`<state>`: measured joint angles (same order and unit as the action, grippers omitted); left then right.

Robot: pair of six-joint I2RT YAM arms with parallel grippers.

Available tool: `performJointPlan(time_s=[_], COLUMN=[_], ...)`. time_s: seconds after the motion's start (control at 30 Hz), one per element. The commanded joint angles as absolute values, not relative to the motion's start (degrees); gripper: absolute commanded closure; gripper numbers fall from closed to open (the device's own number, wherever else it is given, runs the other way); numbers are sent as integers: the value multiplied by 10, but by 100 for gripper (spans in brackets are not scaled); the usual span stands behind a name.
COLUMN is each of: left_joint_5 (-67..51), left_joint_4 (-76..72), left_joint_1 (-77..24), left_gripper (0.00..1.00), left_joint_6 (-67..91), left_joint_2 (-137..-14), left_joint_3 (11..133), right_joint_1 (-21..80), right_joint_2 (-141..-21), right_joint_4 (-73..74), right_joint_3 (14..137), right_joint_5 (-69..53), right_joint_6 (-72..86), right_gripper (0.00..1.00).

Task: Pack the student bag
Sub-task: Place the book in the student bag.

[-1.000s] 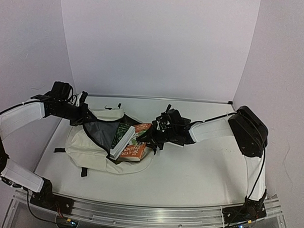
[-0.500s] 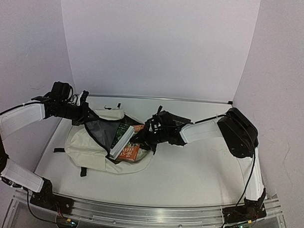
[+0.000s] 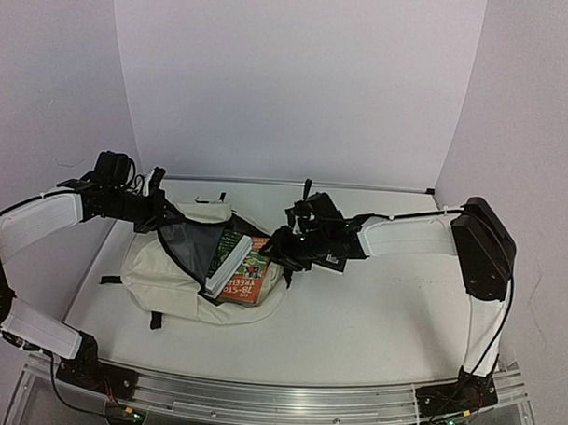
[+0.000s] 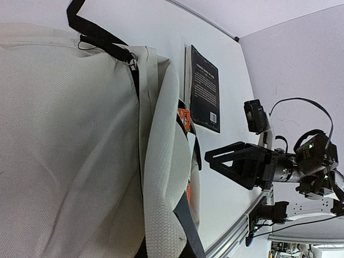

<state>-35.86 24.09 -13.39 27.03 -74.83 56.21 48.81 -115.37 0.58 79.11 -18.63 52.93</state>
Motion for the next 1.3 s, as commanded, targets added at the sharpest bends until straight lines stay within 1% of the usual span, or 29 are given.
performJointPlan(time_s=[0.0,0.1,0.23,0.33,0.47,0.57,0.7,0.83,1.1,1.27], left_joint_5=[-354,-354,-353,-353,-356,-359,-366,-368,-388,-399], left_joint_4=[234,234,235,235,234,233,227,227,209,190], left_joint_1=[-132,-132,-132,-132,-132,-132,-132,-132,-132,-133], left_gripper=[100,100,100,100,100,100,100,100,100,100], left_joint_6=[265,265,265,265,265,266,269,271,282,292], left_joint_2=[-738,-737,-740,-742,-748,-753,-759,-762,-773,-772], left_joint_3=[580,580,581,582,584,587,588,591,594,588], right_joint_1=[495,500,507,512,513,514,514,516,519,520], right_joint_2=[-1157,-1173,-1195,-1208,-1220,-1228,-1250,-1280,-1279,-1274], right_joint_4=[32,33,32,33,24,12,-32,-67,-126,-225], right_joint_3=[786,795,807,822,834,853,872,873,871,839], right_joint_5=[-181,-194,-213,-222,-233,-243,-276,-294,-278,-249], right_joint_6=[513,512,513,509,510,512,525,539,554,619], right_gripper=[61,62,69,71,79,81,83,87,89,89])
